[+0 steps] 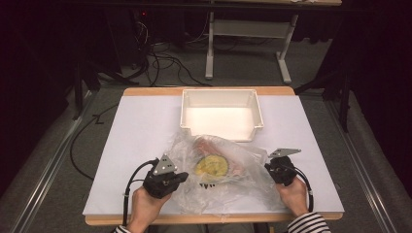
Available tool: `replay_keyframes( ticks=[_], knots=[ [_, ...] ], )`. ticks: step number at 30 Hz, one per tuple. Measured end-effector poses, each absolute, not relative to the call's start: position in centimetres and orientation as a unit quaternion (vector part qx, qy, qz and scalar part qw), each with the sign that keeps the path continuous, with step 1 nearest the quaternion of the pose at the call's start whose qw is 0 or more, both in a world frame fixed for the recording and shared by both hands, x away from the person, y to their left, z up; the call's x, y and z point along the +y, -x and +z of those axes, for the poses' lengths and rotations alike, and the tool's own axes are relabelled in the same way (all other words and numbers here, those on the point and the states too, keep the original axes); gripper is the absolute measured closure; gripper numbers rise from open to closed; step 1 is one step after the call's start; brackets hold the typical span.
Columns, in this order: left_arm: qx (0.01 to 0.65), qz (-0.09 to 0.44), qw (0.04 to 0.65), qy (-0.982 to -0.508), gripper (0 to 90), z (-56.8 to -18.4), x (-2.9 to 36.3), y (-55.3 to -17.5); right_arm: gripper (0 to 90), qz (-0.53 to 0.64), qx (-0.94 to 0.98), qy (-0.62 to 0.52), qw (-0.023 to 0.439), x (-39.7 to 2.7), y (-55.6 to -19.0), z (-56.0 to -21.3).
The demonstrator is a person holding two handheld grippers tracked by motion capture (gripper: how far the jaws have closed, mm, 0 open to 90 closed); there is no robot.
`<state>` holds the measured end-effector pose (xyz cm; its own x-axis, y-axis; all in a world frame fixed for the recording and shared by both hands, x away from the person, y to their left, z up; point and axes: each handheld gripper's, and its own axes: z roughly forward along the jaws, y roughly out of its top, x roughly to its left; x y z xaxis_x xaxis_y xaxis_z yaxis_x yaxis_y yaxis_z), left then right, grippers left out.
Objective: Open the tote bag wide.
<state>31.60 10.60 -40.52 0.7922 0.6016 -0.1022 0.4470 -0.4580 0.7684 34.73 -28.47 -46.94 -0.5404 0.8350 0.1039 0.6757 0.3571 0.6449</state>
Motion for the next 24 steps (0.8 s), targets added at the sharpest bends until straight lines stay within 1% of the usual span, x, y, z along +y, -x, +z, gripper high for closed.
replay_keyframes(
  ticks=[6, 12, 17, 24],
  knots=[
    [0.314, 0.097, 0.449, -0.831, 90.0, -38.9, 10.3, -33.3, 57.5, 0.33, 0.817, -0.46, 0.107, -28.4, -34.8, -46.9],
    [0.326, 0.102, 0.454, -0.823, 90.0, -38.7, 9.9, -35.0, 44.9, 0.336, 0.815, -0.463, 0.091, -28.3, -34.8, -46.7],
    [0.341, 0.099, 0.458, -0.815, 90.0, -39.3, 9.3, -36.3, 47.8, 0.345, 0.808, -0.463, 0.12, -28.7, -33.9, -45.6],
    [0.358, 0.096, 0.456, -0.809, 90.0, -40.0, 8.5, -37.6, 48.0, 0.352, 0.796, -0.469, 0.149, -30.1, -31.7, -44.0]
  ],
)
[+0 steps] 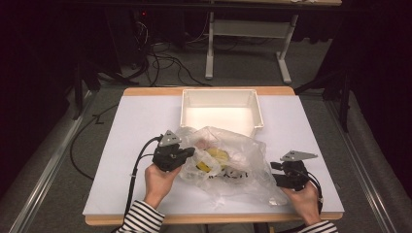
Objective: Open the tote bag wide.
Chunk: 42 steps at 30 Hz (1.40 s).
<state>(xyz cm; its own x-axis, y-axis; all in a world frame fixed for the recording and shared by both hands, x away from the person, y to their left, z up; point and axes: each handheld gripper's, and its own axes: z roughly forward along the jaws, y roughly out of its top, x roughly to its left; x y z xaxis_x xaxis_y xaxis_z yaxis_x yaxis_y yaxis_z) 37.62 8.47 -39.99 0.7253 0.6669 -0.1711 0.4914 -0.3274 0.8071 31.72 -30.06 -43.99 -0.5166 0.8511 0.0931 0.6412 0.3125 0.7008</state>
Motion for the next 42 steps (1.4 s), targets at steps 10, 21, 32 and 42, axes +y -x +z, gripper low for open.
replay_keyframes(
  ticks=[10, 21, 32, 42],
  knots=[
    [0.369, 0.102, 0.441, -0.812, 90.0, -41.0, 7.2, -38.7, 48.8, 0.39, 0.782, -0.456, 0.169, -31.3, -28.1, -41.7],
    [0.364, 0.103, 0.432, -0.819, 90.0, -41.4, 6.8, -38.5, 45.4, 0.385, 0.806, -0.426, 0.14, -28.5, -28.2, -43.2],
    [0.359, 0.107, 0.437, -0.818, 90.0, -41.2, 6.9, -38.4, 68.3, 0.392, 0.817, -0.407, 0.116, -26.5, -30.8, -43.5],
    [0.36, 0.129, 0.45, -0.807, 90.0, -40.6, 7.9, -38.3, 90.0, 0.403, 0.806, -0.416, 0.124, -27.8, -32.0, -42.8]
  ],
)
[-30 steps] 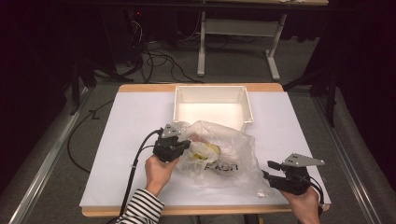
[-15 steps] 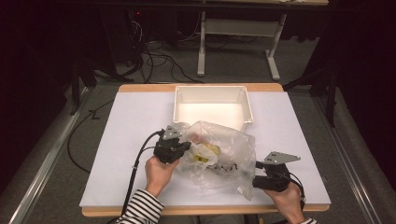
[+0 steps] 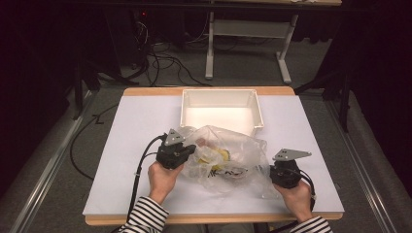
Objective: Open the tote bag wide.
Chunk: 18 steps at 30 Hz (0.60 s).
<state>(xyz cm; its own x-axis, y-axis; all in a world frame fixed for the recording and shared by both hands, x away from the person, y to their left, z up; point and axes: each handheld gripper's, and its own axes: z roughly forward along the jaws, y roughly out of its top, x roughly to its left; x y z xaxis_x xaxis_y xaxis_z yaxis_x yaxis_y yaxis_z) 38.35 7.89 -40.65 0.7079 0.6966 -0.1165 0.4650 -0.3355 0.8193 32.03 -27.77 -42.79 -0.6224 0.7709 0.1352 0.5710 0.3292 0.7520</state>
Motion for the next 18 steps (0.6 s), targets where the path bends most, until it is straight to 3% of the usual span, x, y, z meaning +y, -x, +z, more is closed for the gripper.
replay_keyframes(
  ticks=[7, 18],
  knots=[
    [0.386, 0.14, 0.443, -0.797, 90.0, -40.7, 8.5, -39.3, 90.0, 0.393, 0.789, -0.454, 0.129, -29.5, -33.3, -42.8],
    [0.416, 0.162, 0.384, -0.808, 90.0, -43.1, 8.1, -41.2, 90.0, 0.338, 0.786, -0.508, 0.104, -31.4, -35.4, -46.2]
  ],
)
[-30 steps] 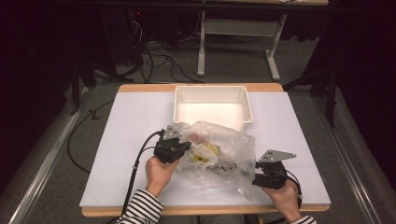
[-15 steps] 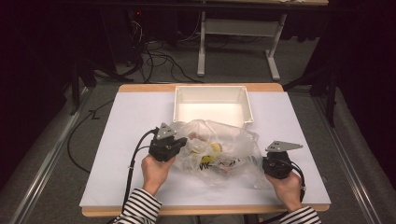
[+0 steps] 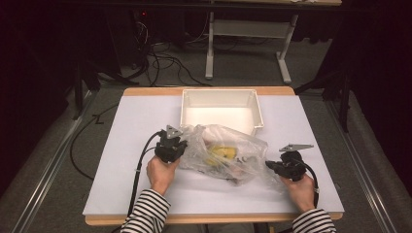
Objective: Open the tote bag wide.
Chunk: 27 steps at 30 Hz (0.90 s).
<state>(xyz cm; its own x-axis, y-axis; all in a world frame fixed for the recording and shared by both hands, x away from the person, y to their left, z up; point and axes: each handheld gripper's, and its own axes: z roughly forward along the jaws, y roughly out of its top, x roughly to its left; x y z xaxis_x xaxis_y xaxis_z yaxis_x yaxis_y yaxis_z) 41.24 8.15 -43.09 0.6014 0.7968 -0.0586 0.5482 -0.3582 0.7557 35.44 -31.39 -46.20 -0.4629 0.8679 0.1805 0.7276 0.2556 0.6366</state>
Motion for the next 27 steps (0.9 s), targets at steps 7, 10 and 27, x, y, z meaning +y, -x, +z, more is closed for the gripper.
replay_keyframes(
  ticks=[7, 10, 27],
  knots=[
    [0.402, 0.149, 0.389, -0.815, 88.1, -43.7, 7.9, -40.2, 72.9, 0.356, 0.777, -0.506, 0.113, -31.8, -34.4, -45.7],
    [0.397, 0.145, 0.4, -0.813, 82.3, -43.2, 8.2, -39.3, 66.5, 0.369, 0.775, -0.499, 0.122, -32.0, -33.5, -44.4],
    [0.388, 0.132, 0.41, -0.815, 46.1, -41.0, 9.8, -33.9, 58.8, 0.408, 0.767, -0.458, 0.191, -32.3, -29.8, -38.4]
  ],
)
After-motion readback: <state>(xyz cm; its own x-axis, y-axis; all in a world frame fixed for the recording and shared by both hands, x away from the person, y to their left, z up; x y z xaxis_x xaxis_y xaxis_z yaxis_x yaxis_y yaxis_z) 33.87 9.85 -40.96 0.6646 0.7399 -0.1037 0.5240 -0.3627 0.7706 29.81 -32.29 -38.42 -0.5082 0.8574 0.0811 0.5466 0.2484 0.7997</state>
